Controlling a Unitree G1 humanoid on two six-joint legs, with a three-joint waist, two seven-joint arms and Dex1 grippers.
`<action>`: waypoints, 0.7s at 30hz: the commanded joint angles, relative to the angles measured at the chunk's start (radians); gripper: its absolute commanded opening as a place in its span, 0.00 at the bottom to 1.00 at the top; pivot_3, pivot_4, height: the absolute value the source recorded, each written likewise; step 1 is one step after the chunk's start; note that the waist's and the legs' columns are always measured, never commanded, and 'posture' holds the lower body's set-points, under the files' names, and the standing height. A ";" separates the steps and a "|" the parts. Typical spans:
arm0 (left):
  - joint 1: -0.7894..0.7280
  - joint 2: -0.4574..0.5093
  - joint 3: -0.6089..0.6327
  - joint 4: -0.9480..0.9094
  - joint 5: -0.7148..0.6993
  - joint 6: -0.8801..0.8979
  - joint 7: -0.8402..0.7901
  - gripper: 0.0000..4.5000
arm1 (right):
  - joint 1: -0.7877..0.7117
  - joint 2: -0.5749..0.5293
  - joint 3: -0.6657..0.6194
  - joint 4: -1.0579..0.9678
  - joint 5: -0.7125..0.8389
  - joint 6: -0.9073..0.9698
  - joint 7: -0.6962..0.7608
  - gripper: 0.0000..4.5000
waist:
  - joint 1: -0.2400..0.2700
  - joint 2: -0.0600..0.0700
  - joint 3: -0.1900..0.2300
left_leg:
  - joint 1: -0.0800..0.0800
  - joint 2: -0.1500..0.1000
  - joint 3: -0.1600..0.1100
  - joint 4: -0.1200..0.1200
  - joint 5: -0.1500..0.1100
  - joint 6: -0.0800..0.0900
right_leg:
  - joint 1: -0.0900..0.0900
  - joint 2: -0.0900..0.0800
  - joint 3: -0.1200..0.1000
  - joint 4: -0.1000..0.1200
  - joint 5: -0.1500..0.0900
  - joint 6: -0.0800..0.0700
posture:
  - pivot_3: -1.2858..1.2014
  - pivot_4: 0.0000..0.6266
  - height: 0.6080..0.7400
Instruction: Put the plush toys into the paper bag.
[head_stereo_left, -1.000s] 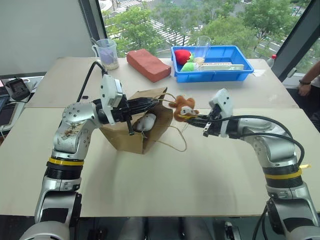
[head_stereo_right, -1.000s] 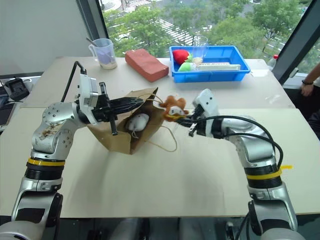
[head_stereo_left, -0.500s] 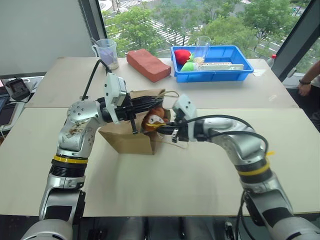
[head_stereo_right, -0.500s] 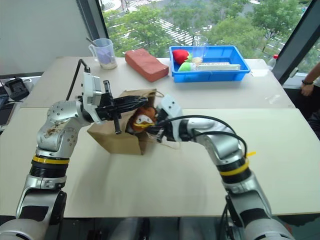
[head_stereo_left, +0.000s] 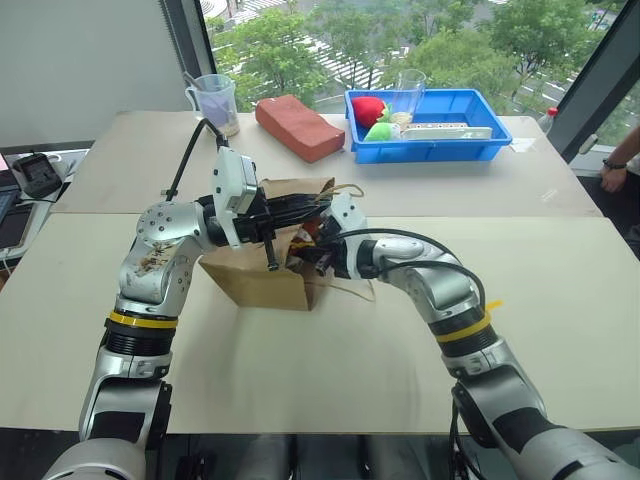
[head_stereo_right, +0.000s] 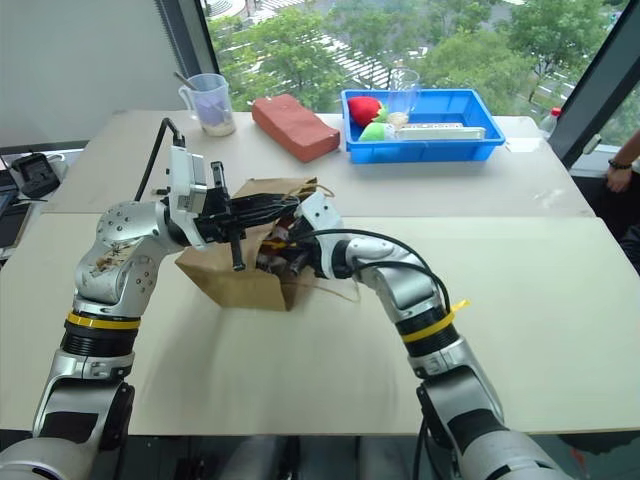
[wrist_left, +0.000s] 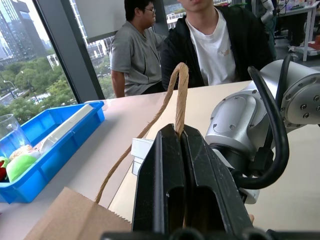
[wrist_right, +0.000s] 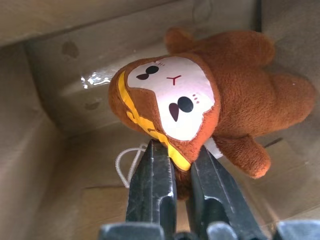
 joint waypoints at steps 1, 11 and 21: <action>-0.019 0.002 0.012 -0.033 -0.013 -0.002 0.001 0.00 | 0.002 -0.001 -0.026 -0.034 -0.005 -0.071 0.005 0.43 | 0.000 0.000 0.000 | 0.000 0.000 0.000 0.000 0.000 0.000 | 0.000 0.000 0.000 0.000 0.000 0.000 | 0.52 0.24 1.00; -0.019 -0.003 0.010 -0.025 -0.009 -0.007 -0.002 0.00 | 0.023 -0.051 -0.067 -0.087 0.001 -0.095 0.011 0.98 | 0.000 0.000 0.000 | 0.000 0.000 0.000 0.000 0.000 0.000 | 0.000 0.000 0.000 0.000 0.000 0.000 | 0.52 0.24 1.00; -0.011 -0.006 0.013 -0.016 -0.005 -0.020 -0.010 0.00 | 0.103 -0.201 -0.128 -0.274 0.087 0.001 0.107 0.98 | 0.002 0.000 0.000 | -0.001 0.000 0.000 0.001 0.000 0.000 | 0.000 0.000 0.000 -0.001 0.000 0.000 | 0.52 0.24 1.00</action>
